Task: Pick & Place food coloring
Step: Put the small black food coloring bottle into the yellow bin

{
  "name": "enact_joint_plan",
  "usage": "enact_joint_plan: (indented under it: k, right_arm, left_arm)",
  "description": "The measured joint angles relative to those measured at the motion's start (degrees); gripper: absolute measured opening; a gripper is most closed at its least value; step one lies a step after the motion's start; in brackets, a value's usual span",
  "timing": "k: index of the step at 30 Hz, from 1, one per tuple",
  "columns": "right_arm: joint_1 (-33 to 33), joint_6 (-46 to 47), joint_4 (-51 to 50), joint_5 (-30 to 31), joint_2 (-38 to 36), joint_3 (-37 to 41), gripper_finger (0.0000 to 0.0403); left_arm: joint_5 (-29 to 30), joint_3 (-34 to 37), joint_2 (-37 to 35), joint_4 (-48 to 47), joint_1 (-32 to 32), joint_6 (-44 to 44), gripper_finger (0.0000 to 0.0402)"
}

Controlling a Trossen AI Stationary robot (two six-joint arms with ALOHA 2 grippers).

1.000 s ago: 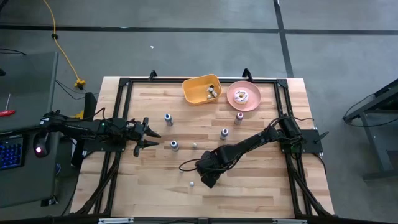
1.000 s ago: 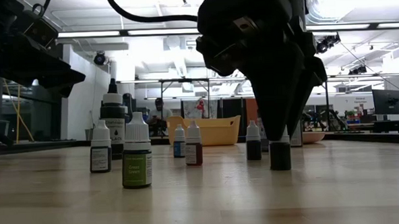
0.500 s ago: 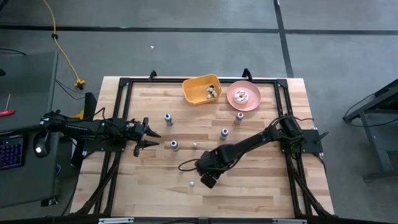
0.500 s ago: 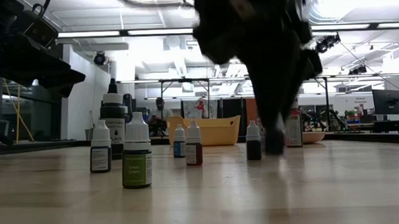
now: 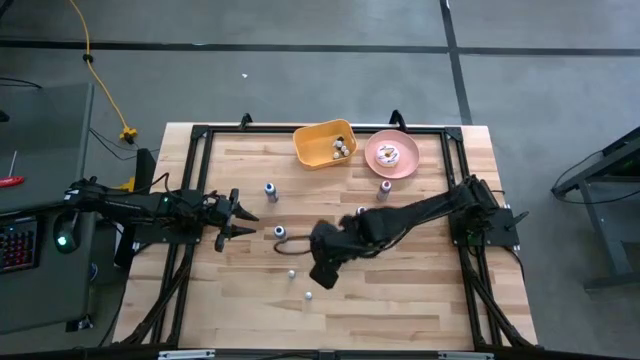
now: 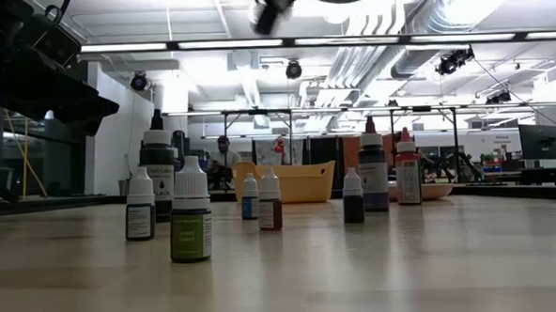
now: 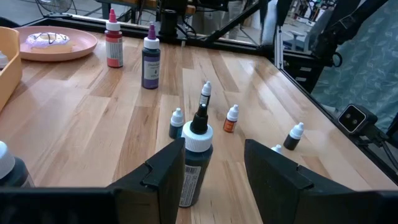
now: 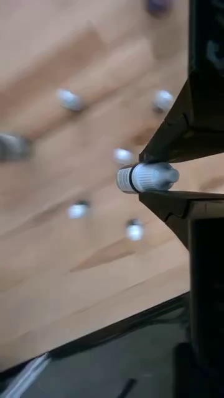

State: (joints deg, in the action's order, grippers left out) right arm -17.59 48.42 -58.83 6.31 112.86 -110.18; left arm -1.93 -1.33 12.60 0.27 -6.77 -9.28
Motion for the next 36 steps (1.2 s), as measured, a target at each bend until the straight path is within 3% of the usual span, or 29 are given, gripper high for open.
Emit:
enact_joint_plan:
  k: [8, 20, 30, 36]
  right_arm:
    - [4.9, -10.6, -6.1, 4.7, 0.0, -12.0, 0.0054]
    - [17.3, -30.3, -10.3, 4.1, 0.0, -22.9, 0.0054]
    - [32.4, -45.6, -13.2, -0.3, 0.1, -24.7, 0.0053]
    - [39.8, -55.4, -12.7, 1.3, 0.9, -24.7, 0.0053]
  left_arm:
    - [0.0, 0.0, 0.0, 0.0, 0.0, 0.0, 0.0163]
    - [0.0, 0.0, 0.0, 0.0, 0.0, 0.0, 0.0163]
    - [0.0, 0.0, 0.0, 0.0, 0.0, 0.0, 0.0163]
    - [0.0, 0.0, 0.0, 0.0, 0.0, 0.0, 0.0163]
